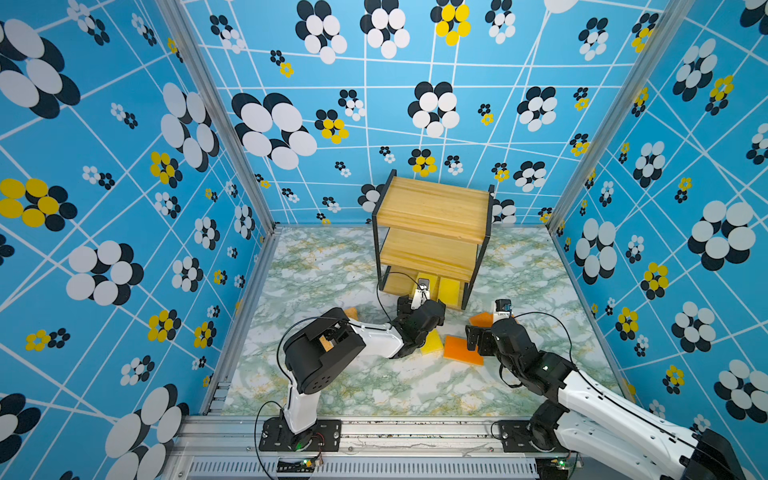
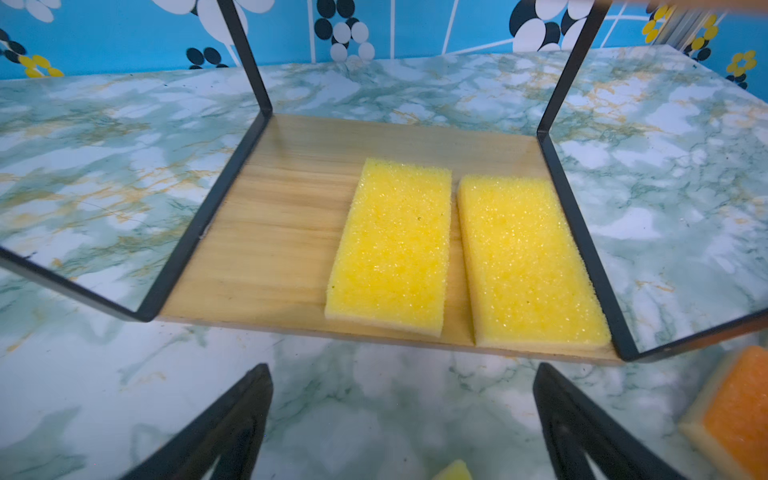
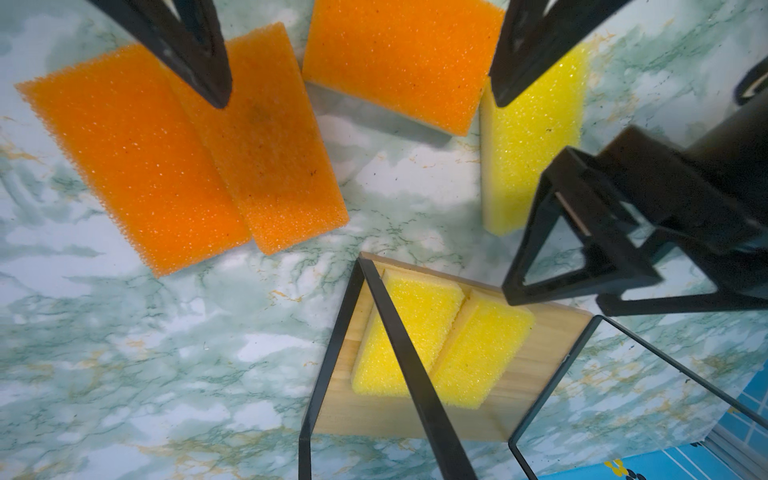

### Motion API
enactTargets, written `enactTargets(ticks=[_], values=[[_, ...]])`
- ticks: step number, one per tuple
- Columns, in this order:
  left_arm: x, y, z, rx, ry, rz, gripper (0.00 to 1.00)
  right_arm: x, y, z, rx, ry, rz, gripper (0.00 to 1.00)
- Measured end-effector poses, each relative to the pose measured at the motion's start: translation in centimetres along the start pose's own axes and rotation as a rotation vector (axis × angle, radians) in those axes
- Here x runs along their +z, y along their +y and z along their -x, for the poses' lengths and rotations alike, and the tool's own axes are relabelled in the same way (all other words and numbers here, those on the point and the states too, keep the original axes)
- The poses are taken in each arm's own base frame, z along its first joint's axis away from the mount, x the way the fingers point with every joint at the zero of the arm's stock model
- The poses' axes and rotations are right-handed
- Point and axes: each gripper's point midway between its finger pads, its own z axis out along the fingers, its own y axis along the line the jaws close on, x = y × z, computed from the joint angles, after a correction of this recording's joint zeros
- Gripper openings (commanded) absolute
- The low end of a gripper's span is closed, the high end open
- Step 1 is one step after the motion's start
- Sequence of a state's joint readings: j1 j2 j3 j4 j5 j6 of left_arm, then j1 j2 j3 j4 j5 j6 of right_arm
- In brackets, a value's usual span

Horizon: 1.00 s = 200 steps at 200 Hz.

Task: Place and organize the cleaning sponges onto the shelf
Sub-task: 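Withdraw the left gripper from the shelf toward the remaining yellow sponge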

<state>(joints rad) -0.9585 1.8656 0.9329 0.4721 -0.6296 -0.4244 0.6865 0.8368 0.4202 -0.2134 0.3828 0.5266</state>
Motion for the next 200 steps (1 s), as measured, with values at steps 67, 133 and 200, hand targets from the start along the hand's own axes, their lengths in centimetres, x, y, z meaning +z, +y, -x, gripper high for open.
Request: enactTargets(ticks=[67, 133, 200], values=[[-5.6, -0.4, -2.1, 0.039, 0.062, -0.045, 0.99, 0.0, -0.1, -0.2, -0.015, 0.007, -0.004, 0.99], [-7.5, -1.7, -8.5, 0.058, 0.205, -0.043, 0.99, 0.5, -0.3, -0.9, -0.027, 0.035, -0.021, 0.99], [-7.2, -2.6, -8.8, 0.034, 0.22, -0.041, 0.99, 0.5, -0.3, -1.0, -0.032, 0.036, -0.022, 0.99]])
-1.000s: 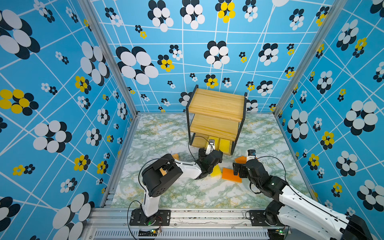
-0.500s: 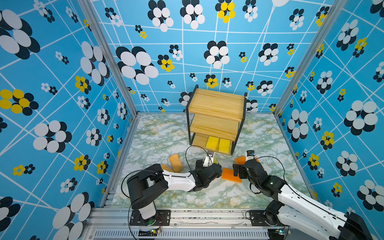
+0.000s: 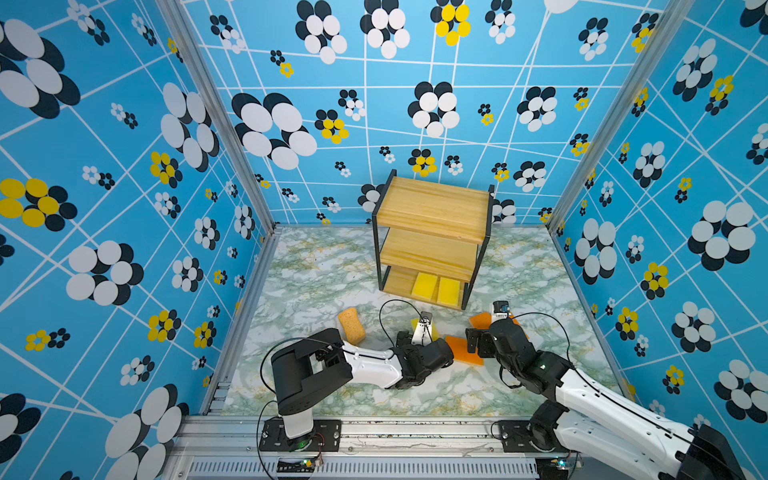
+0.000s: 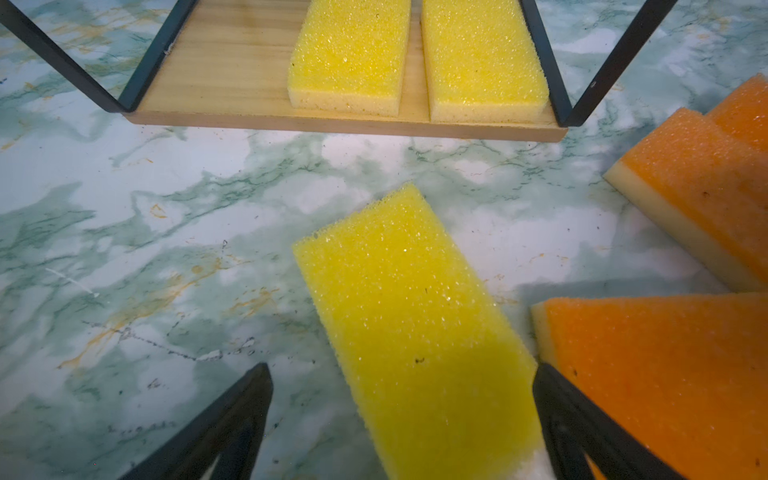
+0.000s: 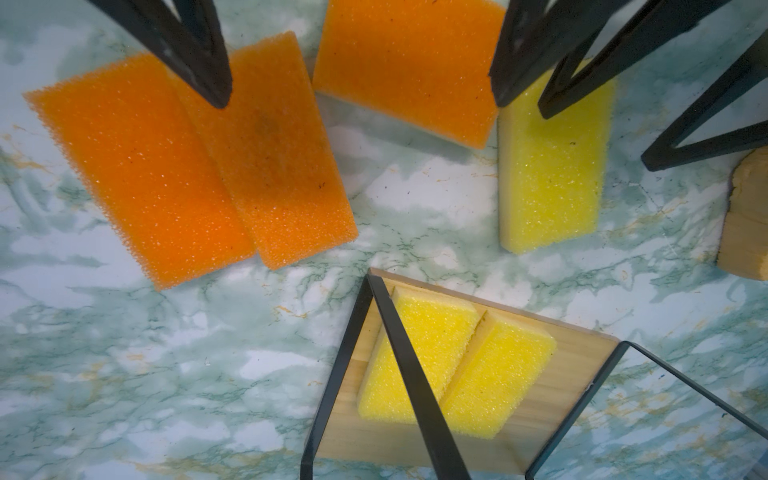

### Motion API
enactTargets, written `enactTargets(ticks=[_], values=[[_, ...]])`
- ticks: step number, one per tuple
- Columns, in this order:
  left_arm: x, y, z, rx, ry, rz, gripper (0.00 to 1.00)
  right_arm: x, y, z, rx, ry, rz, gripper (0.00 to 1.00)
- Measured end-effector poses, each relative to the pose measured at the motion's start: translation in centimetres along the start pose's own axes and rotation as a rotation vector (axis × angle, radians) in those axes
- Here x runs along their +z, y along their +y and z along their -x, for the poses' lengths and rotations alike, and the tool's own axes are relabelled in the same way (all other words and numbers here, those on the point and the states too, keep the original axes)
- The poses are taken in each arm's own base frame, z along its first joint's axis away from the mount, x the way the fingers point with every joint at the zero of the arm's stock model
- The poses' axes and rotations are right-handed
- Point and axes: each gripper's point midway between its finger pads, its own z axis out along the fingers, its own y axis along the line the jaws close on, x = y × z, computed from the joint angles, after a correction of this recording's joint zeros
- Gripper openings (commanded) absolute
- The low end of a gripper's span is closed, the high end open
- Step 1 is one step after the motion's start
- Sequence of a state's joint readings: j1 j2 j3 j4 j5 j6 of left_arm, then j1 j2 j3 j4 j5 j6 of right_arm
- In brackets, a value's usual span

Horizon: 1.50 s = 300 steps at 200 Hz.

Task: Place and organize the cleaning sponges onto the shelf
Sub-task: 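Withdraw the left gripper from the shelf toward the remaining yellow sponge, then lower the open left gripper around the last yellow sponge while the right gripper hovers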

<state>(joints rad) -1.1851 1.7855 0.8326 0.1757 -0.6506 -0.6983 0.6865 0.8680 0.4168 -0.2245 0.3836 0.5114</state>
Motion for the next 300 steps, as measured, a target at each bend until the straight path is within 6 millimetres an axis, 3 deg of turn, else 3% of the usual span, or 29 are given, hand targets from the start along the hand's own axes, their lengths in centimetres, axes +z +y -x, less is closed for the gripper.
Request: enactTargets(ticks=[38, 69, 93, 119, 165, 240, 300], values=[[0.2, 0.1, -0.2, -0.074, 0.014, -0.02, 0.99, 1.0, 0.1, -1.0, -0.043, 0.057, -0.033, 0.99], [-1.0, 3.2, -1.3, -0.143, 0.029, -0.002, 0.99, 1.6, 2.5, -1.5, -0.149, 0.093, -0.036, 0.99], [-2.7, 4.7, -0.6, -0.19, 0.014, -0.004, 0.99, 2.3, 4.3, -1.2, -0.192, 0.107, -0.041, 0.99], [-3.9, 5.4, 0.2, -0.236, -0.014, -0.02, 0.99, 2.9, 5.0, -1.1, -0.205, 0.111, -0.065, 0.99], [-4.7, 7.7, -1.3, -0.247, -0.009, 0.018, 0.99, 3.9, 5.5, -1.5, -0.227, 0.136, -0.107, 0.99], [-5.0, 8.8, -1.7, -0.256, -0.017, 0.035, 0.99, 5.8, 6.1, -2.9, -0.302, 0.207, -0.211, 0.99], [-5.1, 8.9, -1.8, -0.259, -0.021, 0.043, 0.99, 5.9, 7.0, -3.8, -0.365, 0.227, -0.232, 0.99]])
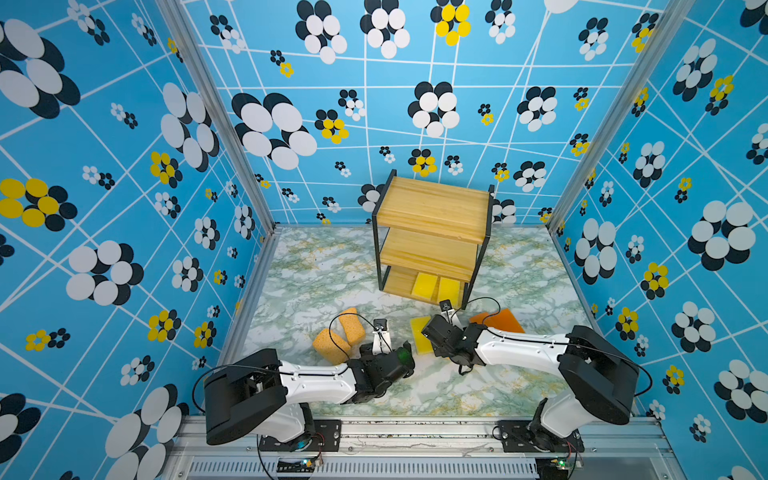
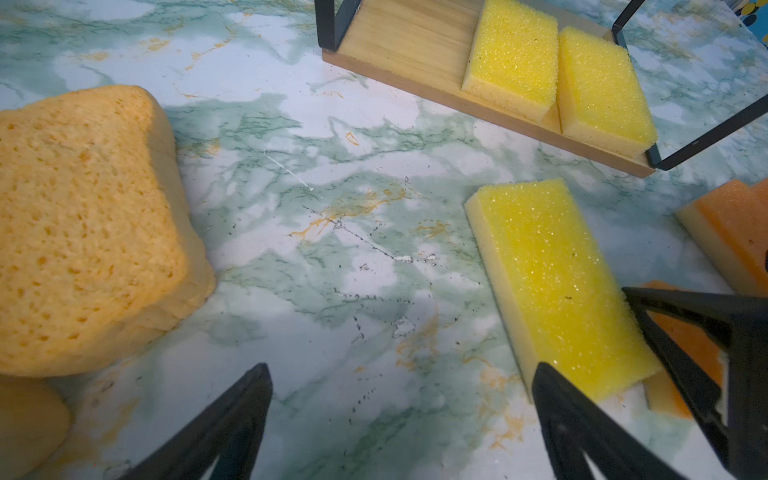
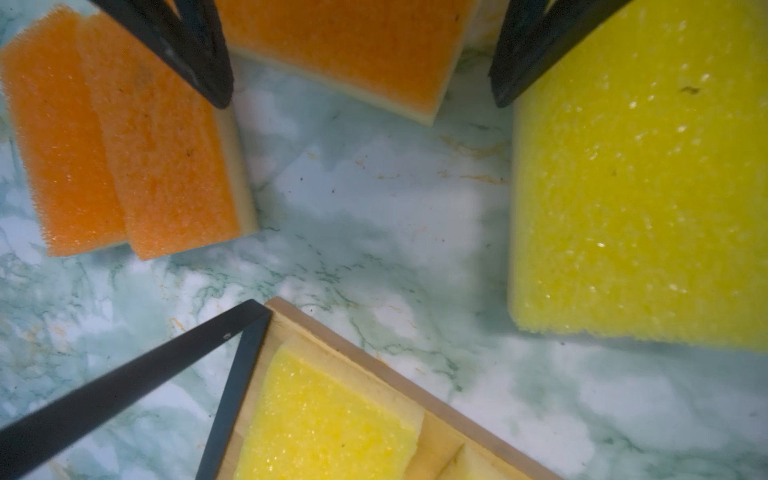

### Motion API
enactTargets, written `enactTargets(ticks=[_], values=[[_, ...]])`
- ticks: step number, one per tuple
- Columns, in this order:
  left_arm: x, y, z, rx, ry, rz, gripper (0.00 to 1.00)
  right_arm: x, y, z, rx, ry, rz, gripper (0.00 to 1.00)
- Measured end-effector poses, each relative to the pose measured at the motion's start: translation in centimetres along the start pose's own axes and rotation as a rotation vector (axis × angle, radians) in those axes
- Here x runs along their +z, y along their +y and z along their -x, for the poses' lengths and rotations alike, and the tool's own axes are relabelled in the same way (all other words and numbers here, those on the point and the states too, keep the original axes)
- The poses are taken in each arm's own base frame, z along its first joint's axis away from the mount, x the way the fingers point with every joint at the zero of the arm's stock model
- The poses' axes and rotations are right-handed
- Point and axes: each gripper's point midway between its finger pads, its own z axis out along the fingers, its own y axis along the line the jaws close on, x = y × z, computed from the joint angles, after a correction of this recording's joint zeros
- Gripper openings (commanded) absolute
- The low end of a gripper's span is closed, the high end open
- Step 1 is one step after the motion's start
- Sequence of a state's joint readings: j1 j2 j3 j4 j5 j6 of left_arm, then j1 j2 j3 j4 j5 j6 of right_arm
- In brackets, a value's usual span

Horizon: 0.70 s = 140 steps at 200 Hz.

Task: Place and organize the cleaning sponges onto the shelf
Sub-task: 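Lower the open left gripper around the last yellow sponge while the right gripper hovers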

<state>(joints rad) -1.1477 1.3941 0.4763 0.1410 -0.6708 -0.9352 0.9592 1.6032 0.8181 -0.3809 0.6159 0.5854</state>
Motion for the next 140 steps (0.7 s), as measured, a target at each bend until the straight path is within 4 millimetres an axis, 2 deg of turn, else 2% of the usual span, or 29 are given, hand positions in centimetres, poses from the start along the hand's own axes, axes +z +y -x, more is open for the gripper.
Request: enactTargets(ticks=[25, 63, 87, 107, 140], values=[[-0.2, 0.6, -0.5, -0.002, 0.003, 0.01, 0.99, -0.5, 1.3, 0.2, -0.033, -0.01, 0.031, 0.99], [-0.4, 1.4, -1.1, -0.013, 0.002, 0.014, 0.99, -1.3, 3.8, 1.2, -0.035, -0.039, 0.171, 0.99], [-0.2, 0.9, -1.1, 0.027, -0.001, 0.005, 0.99, -2.3, 4.3, 2.1, -0.019, -0.077, 0.234, 0.99], [0.6, -0.6, -1.3, 0.115, 0.01, -0.002, 0.99, -3.0, 3.3, 2.5, 0.016, -0.1, 0.257, 0.99], [2.2, -3.6, -2.0, 0.245, 0.024, -0.055, 0.99, -3.9, -1.1, 2.8, 0.125, -0.145, 0.253, 0.99]])
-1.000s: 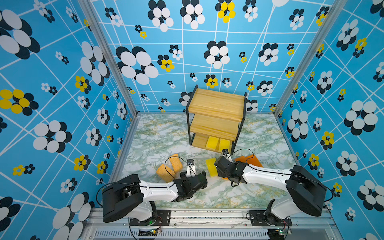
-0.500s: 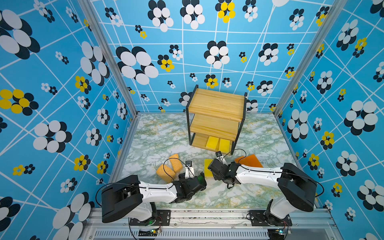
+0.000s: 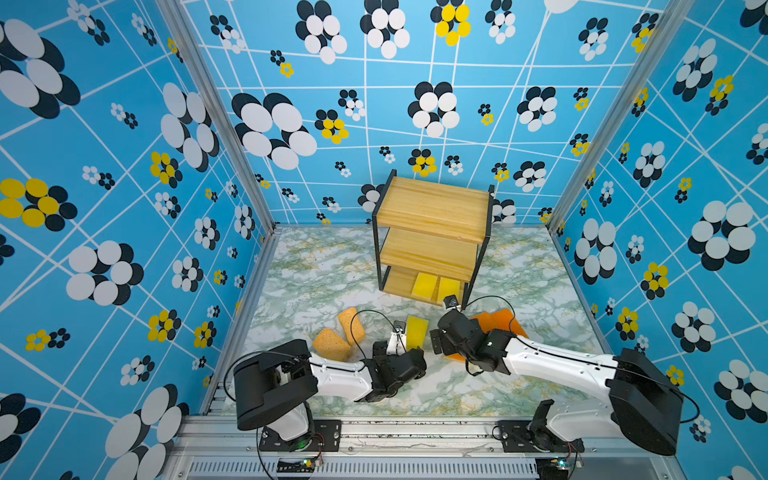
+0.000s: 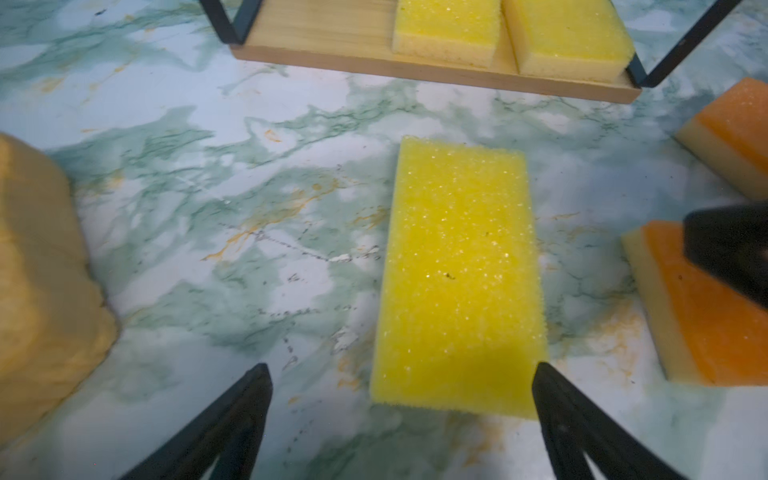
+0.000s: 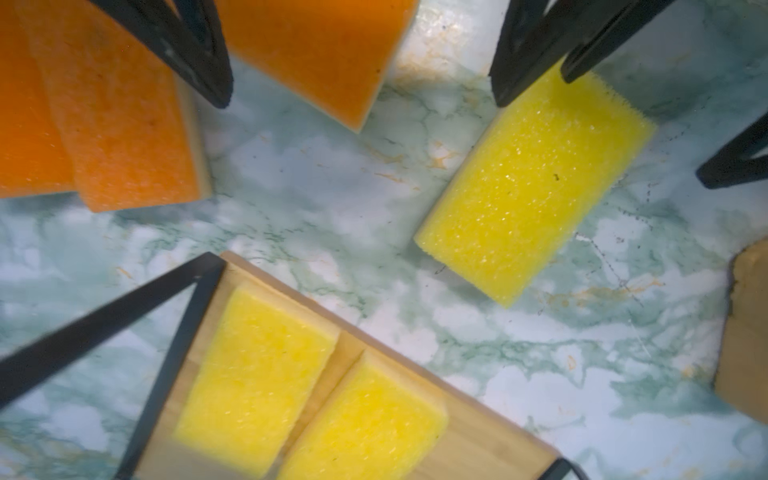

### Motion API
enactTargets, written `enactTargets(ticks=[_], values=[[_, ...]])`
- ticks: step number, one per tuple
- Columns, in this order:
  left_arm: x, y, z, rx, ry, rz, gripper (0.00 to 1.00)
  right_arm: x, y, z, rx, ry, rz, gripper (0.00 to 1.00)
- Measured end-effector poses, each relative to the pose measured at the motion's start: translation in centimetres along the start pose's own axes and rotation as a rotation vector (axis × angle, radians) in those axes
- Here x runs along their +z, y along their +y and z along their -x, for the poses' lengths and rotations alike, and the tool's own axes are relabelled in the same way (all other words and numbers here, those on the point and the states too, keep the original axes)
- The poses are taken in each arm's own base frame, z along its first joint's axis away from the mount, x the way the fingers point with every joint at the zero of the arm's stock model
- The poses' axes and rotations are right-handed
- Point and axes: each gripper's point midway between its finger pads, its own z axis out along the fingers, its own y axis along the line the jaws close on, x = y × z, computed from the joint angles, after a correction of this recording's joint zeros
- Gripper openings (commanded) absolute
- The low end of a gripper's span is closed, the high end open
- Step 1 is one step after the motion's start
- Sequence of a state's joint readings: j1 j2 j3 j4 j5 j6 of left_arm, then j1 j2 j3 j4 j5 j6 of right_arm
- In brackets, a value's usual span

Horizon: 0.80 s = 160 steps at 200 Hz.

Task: Place and organize the cleaning sponges onto the shelf
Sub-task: 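Lower the open left gripper around the last yellow sponge while the right gripper hovers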

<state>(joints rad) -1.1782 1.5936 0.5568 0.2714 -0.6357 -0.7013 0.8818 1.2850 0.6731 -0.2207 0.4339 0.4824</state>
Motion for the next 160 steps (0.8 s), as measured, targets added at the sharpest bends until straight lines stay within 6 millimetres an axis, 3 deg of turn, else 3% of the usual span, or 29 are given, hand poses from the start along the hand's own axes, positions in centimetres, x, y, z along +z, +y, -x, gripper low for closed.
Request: enactTargets(ticks=[21, 50, 80, 137, 160], values=[[0.1, -1.1, 0.3, 0.036, -0.011, -0.047, 0.99, -1.3, -2.2, 0.5, 0.057, -0.047, -0.009, 0.99], [0.7, -1.9, -0.1, 0.072, -0.003, -0.065, 0.99, -2.2, -3.5, 0.5, 0.091, -0.078, -0.013, 0.99], [1.1, -2.5, -1.0, 0.098, 0.017, -0.07, 0.99, -2.0, -3.9, -0.1, 0.089, -0.064, -0.02, 0.99], [1.0, -2.9, -0.5, 0.117, 0.012, -0.073, 1.0, -1.9, -3.9, -0.3, 0.086, -0.054, -0.021, 0.99], [1.2, -3.5, -0.1, 0.119, 0.006, -0.078, 0.93, -1.8, -3.9, -0.4, 0.085, -0.051, -0.021, 0.99]])
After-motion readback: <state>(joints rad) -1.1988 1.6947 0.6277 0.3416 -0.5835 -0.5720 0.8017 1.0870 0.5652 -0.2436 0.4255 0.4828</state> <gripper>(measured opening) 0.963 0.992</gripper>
